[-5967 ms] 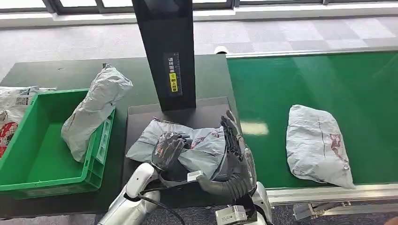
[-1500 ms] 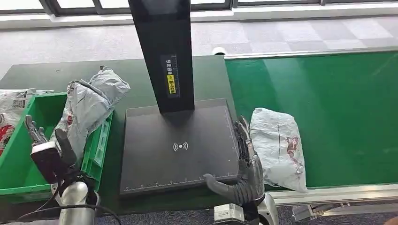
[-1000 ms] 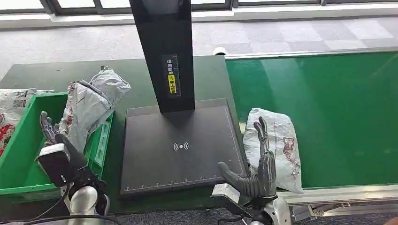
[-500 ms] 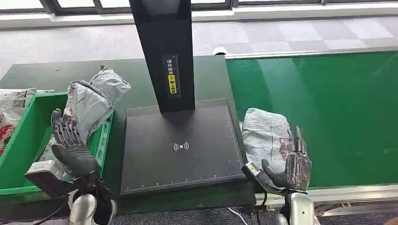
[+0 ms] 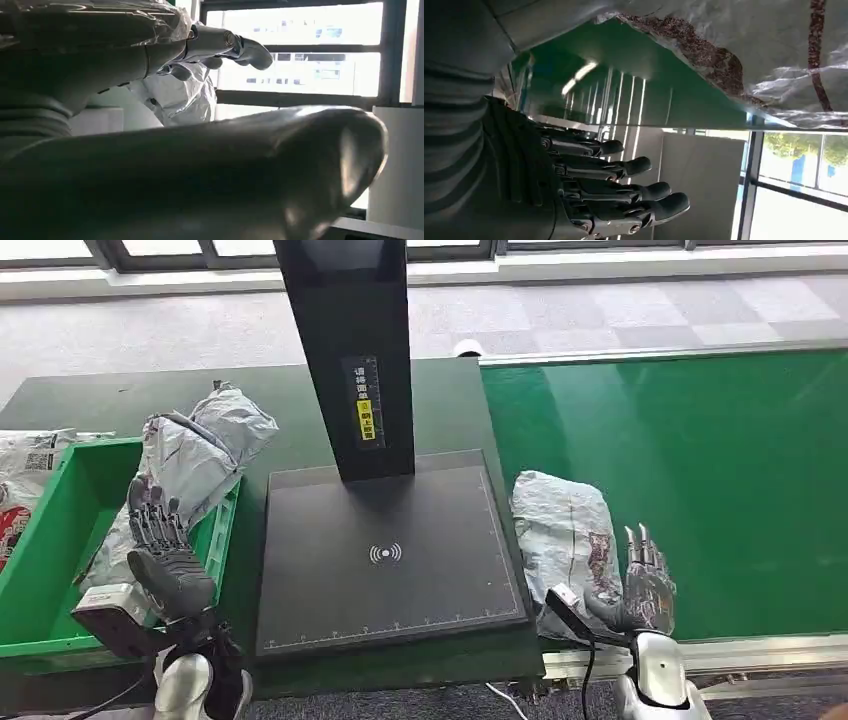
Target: Moved the parcel from conveyor to table for the left to box.
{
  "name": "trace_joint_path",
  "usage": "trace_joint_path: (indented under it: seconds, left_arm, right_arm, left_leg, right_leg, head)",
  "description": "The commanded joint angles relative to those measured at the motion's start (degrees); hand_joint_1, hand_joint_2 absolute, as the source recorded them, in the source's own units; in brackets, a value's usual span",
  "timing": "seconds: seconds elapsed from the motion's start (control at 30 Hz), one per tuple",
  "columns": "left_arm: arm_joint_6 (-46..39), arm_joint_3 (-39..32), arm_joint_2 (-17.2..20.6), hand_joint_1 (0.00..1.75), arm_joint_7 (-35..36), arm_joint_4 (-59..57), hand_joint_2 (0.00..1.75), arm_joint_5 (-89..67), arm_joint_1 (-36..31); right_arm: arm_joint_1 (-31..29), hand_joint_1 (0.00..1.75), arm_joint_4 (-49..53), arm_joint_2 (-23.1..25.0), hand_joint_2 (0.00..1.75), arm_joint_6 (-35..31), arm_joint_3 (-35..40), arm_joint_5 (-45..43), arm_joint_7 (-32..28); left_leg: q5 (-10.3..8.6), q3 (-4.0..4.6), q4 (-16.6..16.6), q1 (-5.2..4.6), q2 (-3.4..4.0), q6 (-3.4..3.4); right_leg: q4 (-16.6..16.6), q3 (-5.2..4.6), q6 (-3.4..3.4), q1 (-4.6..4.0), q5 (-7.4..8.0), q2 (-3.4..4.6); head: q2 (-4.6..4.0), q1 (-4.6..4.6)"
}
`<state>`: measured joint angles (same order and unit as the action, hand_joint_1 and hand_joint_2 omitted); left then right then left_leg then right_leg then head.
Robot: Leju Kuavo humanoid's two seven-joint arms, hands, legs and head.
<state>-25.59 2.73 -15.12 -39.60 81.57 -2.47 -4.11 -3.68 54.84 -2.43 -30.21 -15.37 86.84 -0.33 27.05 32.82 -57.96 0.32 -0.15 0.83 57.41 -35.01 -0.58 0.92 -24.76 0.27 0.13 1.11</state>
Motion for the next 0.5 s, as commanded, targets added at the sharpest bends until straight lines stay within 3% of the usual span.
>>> trace_joint_path:
  seconds: [0.03,0.2,0.5]
  left_arm:
    - [-0.74,2.97,3.13,0.0,-0.26,-7.31,0.0,0.66,-4.69]
    - [-1.33,3.79,3.41,0.0,-0.4,-8.46,0.0,0.81,-5.29]
    - [-1.26,4.31,3.39,0.0,-0.32,-8.88,0.0,0.78,-5.66]
  right_arm:
    - [-9.66,0.0,-20.36,-0.46,1.75,-0.24,-1.66,-3.95,-4.82]
    - [-12.47,0.0,-27.76,-0.11,1.75,1.61,-1.13,-6.67,-6.72]
    - [-12.45,0.0,-29.42,0.74,1.75,3.55,-1.25,-9.08,-9.01]
  left_leg:
    - [0.0,-0.16,0.1,0.02,0.05,-0.01]
    - [-0.09,-0.42,0.35,0.02,0.14,-0.03]
    - [0.01,-0.31,0.07,0.02,0.13,0.01]
  right_leg:
    - [-0.11,0.14,0.04,-0.03,0.02,0.03]
    - [-0.38,0.39,0.09,-0.05,0.13,0.07]
    - [-0.08,0.25,0.0,-0.02,0.04,0.1]
  head:
    - [0.0,0.0]
    - [0.0,0.0]
    - [0.0,0.0]
